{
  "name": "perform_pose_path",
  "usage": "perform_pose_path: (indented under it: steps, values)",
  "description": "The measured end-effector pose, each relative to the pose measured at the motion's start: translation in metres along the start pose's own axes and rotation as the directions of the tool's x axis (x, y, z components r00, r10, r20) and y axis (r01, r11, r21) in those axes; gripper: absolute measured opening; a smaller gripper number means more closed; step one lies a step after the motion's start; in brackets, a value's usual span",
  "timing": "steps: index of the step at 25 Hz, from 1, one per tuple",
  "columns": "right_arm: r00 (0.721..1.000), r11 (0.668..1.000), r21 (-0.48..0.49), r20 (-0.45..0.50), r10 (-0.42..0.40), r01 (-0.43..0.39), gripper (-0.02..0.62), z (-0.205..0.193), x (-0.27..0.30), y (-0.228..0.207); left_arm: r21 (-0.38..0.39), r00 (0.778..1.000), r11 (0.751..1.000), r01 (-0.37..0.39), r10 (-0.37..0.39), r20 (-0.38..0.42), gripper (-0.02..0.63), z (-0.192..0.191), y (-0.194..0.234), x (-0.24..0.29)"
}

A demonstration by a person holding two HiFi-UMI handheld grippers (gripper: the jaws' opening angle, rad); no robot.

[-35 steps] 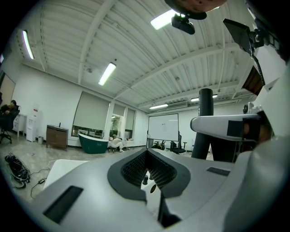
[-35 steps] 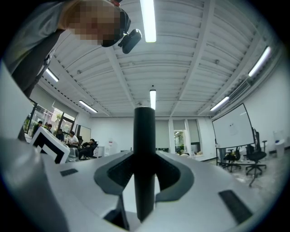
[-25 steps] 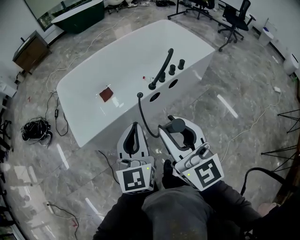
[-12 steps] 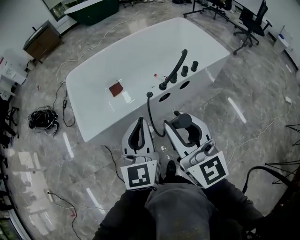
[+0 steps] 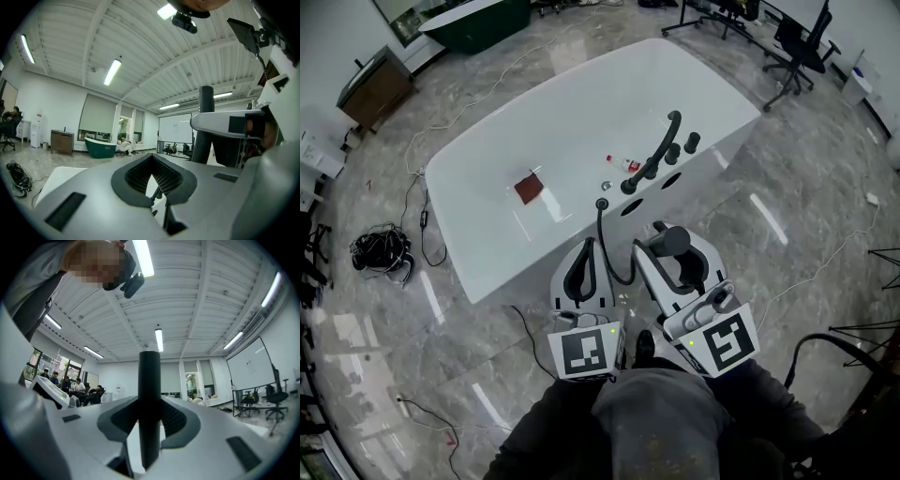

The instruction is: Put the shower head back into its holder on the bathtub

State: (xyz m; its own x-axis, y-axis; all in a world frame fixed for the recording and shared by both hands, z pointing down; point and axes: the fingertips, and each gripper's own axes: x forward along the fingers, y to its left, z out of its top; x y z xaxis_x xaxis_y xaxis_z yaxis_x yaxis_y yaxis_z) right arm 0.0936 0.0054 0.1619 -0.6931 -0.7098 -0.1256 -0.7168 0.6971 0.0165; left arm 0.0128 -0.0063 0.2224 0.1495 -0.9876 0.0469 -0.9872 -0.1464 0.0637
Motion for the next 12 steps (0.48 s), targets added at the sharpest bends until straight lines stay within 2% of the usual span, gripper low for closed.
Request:
perform_pose_path:
  steps: [6,12]
  values:
    - [1.0,1.0,-0.008,0.0,0.003,-0.003,0.135,0.0,0.028,-0.001,-0.008,1.0,1.0,0.014,-0.014,0.003,0.002,-0.004,0.018,0.017]
    - [1.0,1.0,-0.031,0.026,0.004,-0.003,0.135,0.021,0.059,-0.004,-0.028,0.999,0.999,0.021,-0.02,0.035,0.002,0.008,0.037,0.039]
